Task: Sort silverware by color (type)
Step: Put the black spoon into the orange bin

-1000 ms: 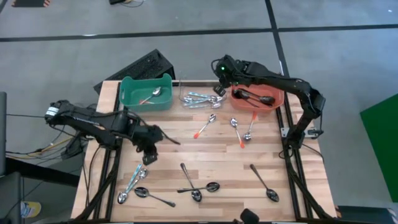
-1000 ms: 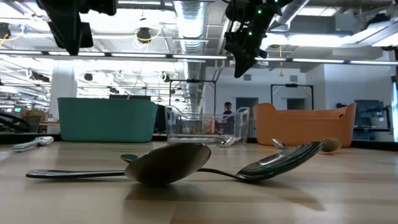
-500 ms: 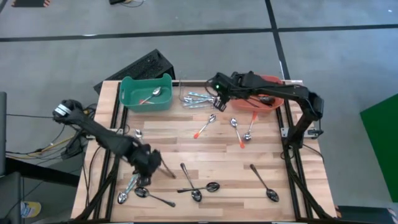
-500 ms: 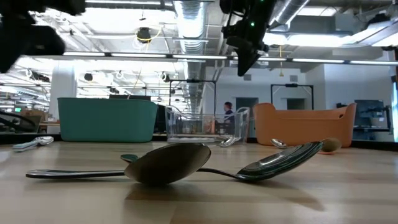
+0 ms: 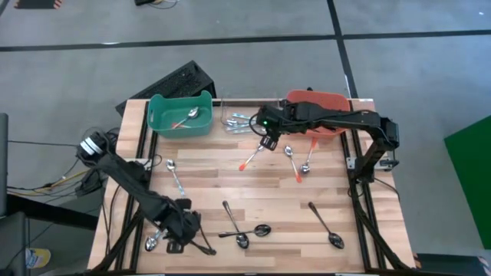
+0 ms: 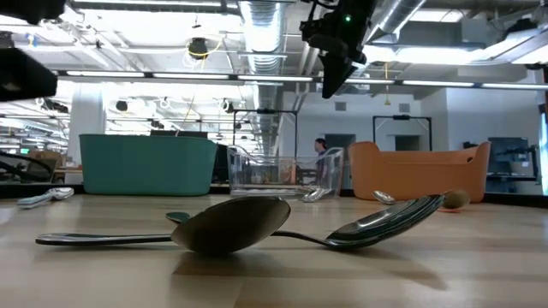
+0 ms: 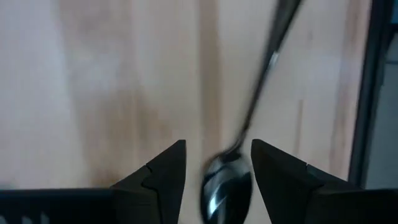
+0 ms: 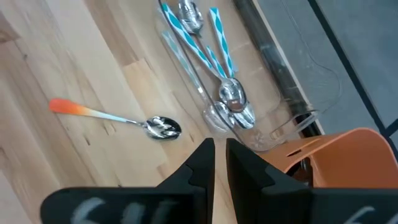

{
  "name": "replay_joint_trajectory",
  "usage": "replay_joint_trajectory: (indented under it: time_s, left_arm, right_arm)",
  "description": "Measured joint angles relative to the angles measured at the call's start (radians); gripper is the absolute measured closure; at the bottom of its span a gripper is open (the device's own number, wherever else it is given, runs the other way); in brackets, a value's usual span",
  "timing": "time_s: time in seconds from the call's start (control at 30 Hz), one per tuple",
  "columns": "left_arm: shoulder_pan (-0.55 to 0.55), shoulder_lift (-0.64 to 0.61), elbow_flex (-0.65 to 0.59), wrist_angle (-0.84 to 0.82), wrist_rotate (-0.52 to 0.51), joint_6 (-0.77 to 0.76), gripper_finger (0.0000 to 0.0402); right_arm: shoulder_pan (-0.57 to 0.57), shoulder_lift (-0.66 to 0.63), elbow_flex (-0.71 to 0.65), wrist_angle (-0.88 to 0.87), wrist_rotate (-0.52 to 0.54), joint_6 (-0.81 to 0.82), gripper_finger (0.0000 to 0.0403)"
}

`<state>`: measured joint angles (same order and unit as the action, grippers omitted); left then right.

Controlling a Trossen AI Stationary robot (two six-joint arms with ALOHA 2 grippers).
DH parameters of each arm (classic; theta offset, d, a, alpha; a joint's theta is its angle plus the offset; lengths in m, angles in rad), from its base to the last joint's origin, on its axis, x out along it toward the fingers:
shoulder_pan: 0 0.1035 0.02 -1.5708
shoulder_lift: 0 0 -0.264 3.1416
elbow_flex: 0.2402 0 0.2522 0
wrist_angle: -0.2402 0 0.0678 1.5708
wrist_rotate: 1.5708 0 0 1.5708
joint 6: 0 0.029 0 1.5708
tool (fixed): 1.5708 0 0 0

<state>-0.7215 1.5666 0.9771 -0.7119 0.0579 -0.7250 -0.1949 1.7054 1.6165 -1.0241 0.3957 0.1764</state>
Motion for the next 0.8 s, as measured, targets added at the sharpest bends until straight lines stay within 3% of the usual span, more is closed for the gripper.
replay_joint_trajectory:
  time_s: [0.2,0.4,0.8]
  left_arm:
    - [-0.04,0.088,0.001,0.129,0.022,0.007,0.0234]
    - [-0.073,0.152,0.001,0.139,0.012,-0.02,0.0234]
    - [-0.077,0.186,0.005,0.146,-0.127,-0.012,0.0234]
  right_arm:
    - [0.006,0.0,0.0,0.0,0.0,0.002,0.034]
    - [0.005,0.0,0.0,-0.001,0.0,0.002,0.034]
    - [0.005,0.0,0.0,-0.002,-0.003,0.002,0.034]
